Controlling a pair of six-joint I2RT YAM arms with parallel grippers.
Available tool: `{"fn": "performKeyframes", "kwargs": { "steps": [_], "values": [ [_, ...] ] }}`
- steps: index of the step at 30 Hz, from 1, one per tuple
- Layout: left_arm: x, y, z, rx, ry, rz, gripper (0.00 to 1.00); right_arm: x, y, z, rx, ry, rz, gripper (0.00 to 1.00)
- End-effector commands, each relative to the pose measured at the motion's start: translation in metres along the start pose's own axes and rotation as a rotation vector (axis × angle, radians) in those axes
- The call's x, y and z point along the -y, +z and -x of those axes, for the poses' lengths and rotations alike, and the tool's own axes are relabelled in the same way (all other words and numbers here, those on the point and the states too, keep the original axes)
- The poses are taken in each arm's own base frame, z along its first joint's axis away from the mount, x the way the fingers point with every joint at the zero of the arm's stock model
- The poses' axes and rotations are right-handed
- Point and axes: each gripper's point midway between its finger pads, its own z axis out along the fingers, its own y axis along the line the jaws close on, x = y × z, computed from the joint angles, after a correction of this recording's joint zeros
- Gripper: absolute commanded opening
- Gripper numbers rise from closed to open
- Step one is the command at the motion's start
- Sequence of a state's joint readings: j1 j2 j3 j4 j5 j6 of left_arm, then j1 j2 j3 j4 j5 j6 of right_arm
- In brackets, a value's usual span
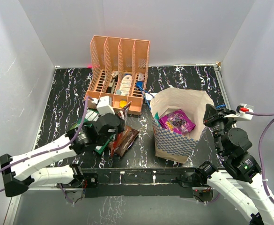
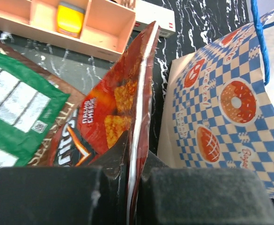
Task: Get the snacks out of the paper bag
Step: Place the snack at the center of the board.
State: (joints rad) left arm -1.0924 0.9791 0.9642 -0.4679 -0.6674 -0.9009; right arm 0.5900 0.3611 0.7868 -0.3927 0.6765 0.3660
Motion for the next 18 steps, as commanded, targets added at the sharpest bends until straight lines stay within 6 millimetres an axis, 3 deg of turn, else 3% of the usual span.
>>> {"fn": "performKeyframes", "kwargs": {
  "steps": [1, 4, 8, 13, 18],
  "values": [
    [0.041, 0.013, 0.024, -0.019, -0.099, -0.124, 0.0, -0.004, -0.002, 0.01, 0.023, 0.023, 0.021, 0.08],
    [0.021, 0.034, 0.027, -0.105, -0.19, -0.115, 0.0, -0.004, -0.003, 0.011, 0.023, 0.023, 0.021, 0.08],
    [-0.02, 0.048, 0.018, -0.128, -0.245, -0.037, 0.0, -0.004, -0.004, 0.013, 0.026, 0.029, 0.022, 0.08],
    [-0.077, 0.056, -0.009, -0.134, -0.288, 0.078, 0.0, -0.004, -0.003, 0.011, 0.021, 0.023, 0.016, 0.08],
    [-0.122, 0.054, -0.037, -0.152, -0.306, 0.194, 0.0, -0.006, 0.0, 0.009, 0.011, 0.016, 0.015, 0.08]
  ]
}}
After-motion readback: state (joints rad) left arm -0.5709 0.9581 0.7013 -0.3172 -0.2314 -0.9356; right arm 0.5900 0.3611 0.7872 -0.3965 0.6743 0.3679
